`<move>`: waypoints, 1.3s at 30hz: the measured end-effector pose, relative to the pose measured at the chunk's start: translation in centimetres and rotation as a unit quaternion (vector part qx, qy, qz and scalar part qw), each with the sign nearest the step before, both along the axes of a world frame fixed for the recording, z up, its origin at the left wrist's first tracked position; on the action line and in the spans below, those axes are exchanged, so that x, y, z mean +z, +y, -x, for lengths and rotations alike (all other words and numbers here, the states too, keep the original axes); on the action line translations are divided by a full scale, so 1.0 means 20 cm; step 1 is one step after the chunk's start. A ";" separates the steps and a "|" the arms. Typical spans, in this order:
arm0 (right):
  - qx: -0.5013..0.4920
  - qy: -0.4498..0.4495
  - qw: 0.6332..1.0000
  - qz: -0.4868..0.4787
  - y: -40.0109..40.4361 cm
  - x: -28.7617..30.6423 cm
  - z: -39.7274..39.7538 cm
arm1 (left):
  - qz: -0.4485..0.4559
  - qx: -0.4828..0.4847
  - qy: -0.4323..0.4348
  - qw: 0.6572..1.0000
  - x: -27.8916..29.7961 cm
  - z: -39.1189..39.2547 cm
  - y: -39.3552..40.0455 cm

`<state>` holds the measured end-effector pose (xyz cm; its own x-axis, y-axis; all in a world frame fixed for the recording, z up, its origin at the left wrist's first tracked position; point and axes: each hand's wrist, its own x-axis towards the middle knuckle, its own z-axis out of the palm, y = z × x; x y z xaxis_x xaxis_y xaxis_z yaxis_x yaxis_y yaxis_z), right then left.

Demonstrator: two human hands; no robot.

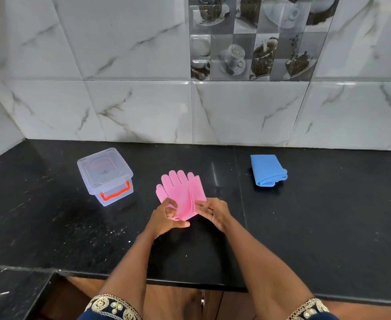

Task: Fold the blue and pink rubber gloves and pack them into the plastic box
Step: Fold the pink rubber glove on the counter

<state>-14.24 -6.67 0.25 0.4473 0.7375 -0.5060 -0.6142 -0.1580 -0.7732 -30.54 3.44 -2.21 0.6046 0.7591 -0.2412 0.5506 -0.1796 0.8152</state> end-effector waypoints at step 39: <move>0.361 -0.839 0.407 0.024 0.35 0.10 -0.02 | -0.077 -0.077 0.017 0.994 0.11 -0.05 0.31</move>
